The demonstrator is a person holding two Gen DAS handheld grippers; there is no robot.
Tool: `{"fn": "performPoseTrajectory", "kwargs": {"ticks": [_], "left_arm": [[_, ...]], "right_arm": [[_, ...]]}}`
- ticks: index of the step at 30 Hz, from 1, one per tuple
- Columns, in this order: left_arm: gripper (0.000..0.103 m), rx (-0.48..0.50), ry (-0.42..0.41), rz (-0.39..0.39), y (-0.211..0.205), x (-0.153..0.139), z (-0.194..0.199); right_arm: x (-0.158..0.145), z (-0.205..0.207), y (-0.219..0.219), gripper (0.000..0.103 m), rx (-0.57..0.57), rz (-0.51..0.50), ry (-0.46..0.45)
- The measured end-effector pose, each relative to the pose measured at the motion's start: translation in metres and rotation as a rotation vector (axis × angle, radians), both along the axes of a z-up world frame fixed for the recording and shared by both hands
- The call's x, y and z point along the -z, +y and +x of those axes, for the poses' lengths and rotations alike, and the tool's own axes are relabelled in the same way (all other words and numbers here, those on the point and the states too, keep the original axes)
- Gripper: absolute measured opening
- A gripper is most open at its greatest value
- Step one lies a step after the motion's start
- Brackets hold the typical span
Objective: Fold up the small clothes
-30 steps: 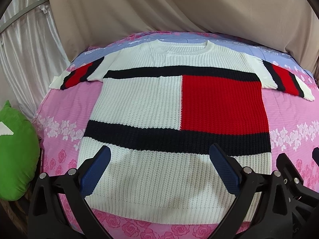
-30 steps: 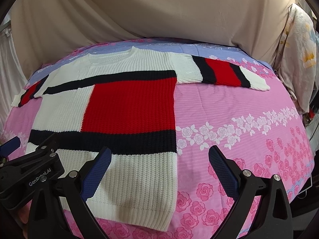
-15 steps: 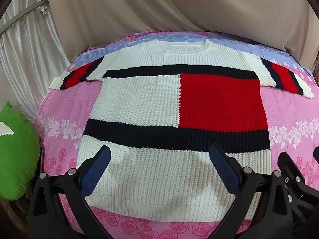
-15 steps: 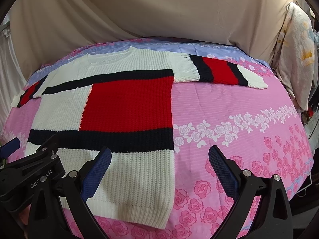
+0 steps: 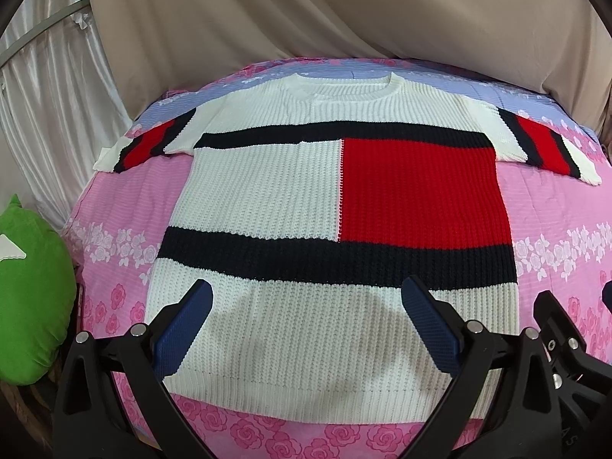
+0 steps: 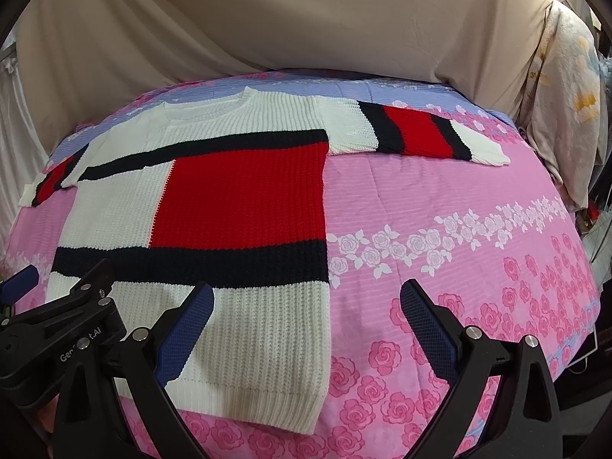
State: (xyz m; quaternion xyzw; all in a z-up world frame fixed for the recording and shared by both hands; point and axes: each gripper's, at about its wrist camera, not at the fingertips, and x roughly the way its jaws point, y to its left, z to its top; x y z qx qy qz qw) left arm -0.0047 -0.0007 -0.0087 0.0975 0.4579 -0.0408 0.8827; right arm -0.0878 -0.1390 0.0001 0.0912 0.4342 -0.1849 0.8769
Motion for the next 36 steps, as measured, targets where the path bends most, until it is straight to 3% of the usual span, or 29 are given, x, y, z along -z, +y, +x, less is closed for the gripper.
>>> {"fn": "performPoseTrajectory", "kwargs": {"ticks": [30, 36], "left_arm": [[0.096, -0.002, 0.015, 0.015, 0.001, 0.004, 0.013], [0.097, -0.034, 0.072, -0.082, 0.007, 0.007, 0.035]], "right_arm": [[0.006, 0.011, -0.003, 0.097, -0.005, 0.016, 0.014], [0.015, 0.023, -0.017, 0.097, -0.028, 0.081, 0.022]]}}
